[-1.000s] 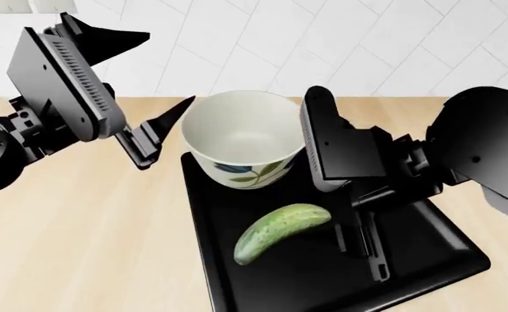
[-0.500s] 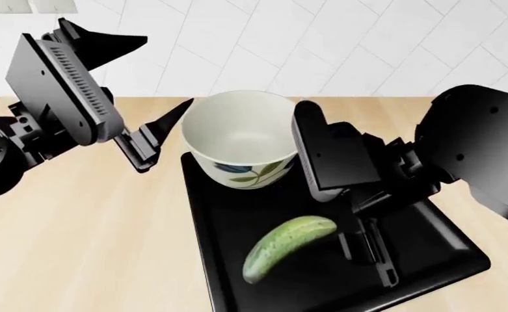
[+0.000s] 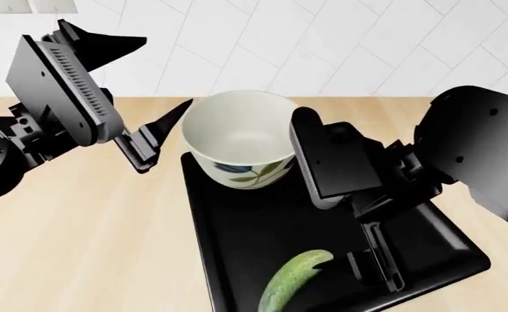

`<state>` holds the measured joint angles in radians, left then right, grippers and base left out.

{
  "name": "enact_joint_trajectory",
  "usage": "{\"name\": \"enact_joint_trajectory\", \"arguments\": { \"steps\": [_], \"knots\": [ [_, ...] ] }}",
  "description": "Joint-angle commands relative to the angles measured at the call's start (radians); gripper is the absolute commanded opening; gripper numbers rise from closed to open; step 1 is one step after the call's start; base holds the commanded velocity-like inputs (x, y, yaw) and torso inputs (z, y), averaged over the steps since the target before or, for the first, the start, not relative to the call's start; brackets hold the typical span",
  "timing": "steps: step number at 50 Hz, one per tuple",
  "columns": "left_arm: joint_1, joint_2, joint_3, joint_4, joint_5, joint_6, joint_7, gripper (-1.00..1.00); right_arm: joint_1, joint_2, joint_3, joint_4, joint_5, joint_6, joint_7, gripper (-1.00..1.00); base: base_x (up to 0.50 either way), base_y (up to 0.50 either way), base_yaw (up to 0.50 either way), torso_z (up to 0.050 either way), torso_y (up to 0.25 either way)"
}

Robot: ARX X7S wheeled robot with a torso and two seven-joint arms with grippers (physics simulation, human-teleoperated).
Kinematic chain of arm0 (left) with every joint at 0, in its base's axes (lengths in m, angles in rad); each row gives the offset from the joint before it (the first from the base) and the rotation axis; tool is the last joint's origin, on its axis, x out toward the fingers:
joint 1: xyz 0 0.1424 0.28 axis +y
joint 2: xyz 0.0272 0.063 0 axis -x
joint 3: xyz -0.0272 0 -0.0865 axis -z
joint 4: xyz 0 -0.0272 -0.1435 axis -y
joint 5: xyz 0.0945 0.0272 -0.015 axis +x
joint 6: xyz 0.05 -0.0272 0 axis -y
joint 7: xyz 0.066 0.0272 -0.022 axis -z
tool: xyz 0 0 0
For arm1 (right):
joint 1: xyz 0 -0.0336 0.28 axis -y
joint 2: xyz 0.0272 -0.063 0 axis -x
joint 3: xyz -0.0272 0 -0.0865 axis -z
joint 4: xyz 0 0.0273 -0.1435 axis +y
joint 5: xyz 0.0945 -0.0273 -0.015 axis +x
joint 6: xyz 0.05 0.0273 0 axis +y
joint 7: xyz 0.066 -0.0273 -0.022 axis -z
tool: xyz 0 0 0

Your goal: Place the two vegetables and bowl onto the tray for setting up a vegetable dip station.

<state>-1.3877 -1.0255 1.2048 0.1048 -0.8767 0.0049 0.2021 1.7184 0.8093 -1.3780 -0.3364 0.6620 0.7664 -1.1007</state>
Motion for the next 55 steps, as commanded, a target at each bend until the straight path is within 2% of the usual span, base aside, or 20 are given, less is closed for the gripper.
{"name": "enact_joint_trajectory", "arguments": {
  "steps": [1, 7, 12, 19, 33, 47, 53, 55],
  "knots": [
    [0.004, 0.003, -0.003, -0.002, 0.001, 0.002, -0.001, 1.0, 0.004, 0.0, 0.005, 0.009, -0.001, 0.0, 0.007, 1.0, 0.0, 0.0, 0.0, 0.0, 0.0],
    [0.012, -0.003, -0.004, 0.0, 0.002, 0.007, -0.004, 1.0, 0.024, -0.01, 0.034, 0.045, 0.035, 0.1, 0.069, 1.0, 0.0, 0.0, 0.0, 0.0, 0.0],
    [0.018, -0.002, -0.005, -0.003, 0.002, 0.012, -0.007, 1.0, 0.04, 0.018, 0.072, 0.044, 0.046, 0.118, 0.113, 1.0, 0.0, 0.0, 0.0, 0.0, 0.0],
    [0.02, 0.006, -0.007, -0.006, 0.003, 0.017, -0.004, 1.0, 0.045, 0.036, 0.09, 0.036, 0.063, 0.163, 0.155, 1.0, 0.0, -0.5, 0.0, 0.0, 0.0],
    [0.02, -0.014, -0.012, 0.019, -0.002, 0.007, -0.015, 1.0, 0.038, 0.004, 0.102, 0.06, 0.082, 0.184, 0.181, 1.0, 0.0, -0.5, 0.0, 0.0, 0.0],
    [0.027, -0.011, -0.013, 0.017, -0.003, 0.005, -0.016, 1.0, 0.005, -0.033, 0.1, 0.135, 0.083, 0.197, 0.215, 1.0, 0.2, -0.43, 0.0, 0.0, 0.0],
    [0.029, -0.005, -0.015, 0.012, -0.002, 0.007, -0.012, 1.0, 0.03, -0.1, 0.083, 0.313, 0.049, 0.227, 0.198, 1.0, 0.0, 0.0, 0.0, 0.0, 0.0],
    [0.028, -0.005, -0.015, 0.012, -0.002, 0.006, -0.011, 1.0, 0.042, -0.124, 0.043, 0.398, -0.014, 0.18, 0.167, 1.0, 0.0, 0.0, 0.0, 0.0, 0.0]
  ]
}}
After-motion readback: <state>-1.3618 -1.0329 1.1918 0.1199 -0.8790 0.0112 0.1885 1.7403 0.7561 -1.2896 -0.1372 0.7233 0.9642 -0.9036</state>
